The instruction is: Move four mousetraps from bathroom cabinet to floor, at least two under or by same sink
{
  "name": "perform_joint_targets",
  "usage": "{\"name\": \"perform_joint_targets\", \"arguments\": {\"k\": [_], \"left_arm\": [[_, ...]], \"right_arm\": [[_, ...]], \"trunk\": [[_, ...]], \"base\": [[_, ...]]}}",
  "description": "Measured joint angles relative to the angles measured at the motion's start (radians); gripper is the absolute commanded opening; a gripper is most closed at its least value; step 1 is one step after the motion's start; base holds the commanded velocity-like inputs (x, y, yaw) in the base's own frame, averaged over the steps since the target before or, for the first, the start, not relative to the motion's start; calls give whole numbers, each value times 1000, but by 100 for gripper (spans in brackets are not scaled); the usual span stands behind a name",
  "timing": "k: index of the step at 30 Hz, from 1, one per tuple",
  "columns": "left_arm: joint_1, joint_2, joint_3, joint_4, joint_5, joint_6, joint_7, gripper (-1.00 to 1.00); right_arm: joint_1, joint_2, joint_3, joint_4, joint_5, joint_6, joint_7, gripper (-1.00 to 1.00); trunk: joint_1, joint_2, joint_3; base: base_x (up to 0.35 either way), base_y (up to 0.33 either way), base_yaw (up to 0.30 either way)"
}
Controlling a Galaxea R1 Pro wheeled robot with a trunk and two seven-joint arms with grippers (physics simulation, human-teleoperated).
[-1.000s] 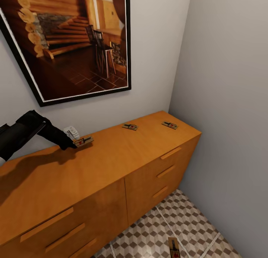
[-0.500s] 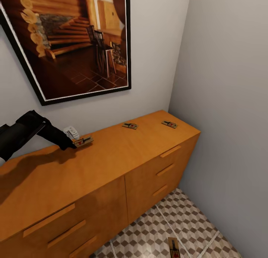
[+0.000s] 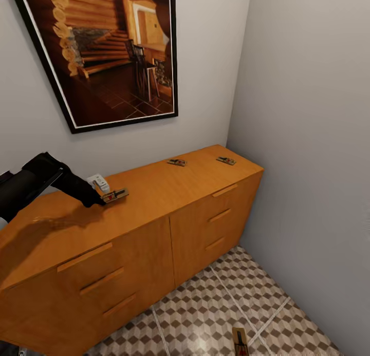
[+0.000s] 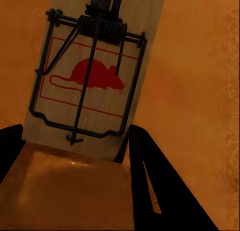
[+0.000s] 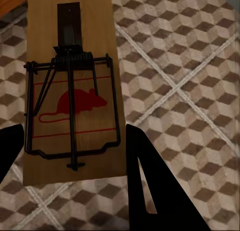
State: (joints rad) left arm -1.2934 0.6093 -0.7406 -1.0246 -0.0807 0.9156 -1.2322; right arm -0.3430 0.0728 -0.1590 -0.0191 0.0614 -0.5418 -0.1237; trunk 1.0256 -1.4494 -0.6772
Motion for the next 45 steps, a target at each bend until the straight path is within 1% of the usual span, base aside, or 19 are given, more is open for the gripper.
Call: {"name": "perform_joint_targets", "arguments": {"k": [28, 36, 42, 45], "left_arm": [[0, -1, -3, 1, 1, 0, 1, -100], [0, -3, -22, 7, 1, 0, 2, -100], [0, -4, -25, 18, 1, -1, 3, -100], [0, -4, -29, 27, 1, -1, 2, -100]], "right_arm": [[0, -1, 0, 0, 0, 0, 0, -100], [0, 0, 0, 0, 0, 0, 0, -100], [0, -1, 0, 0, 0, 0, 0, -100], [0, -1, 0, 0, 0, 0, 0, -100]], "trunk": [[0, 0, 0], [0, 0, 0], [0, 0, 0], [0, 0, 0]], "base": [[-270, -205, 0], [-268, -207, 0], [-259, -185, 0], [-94, -86, 0]]}}
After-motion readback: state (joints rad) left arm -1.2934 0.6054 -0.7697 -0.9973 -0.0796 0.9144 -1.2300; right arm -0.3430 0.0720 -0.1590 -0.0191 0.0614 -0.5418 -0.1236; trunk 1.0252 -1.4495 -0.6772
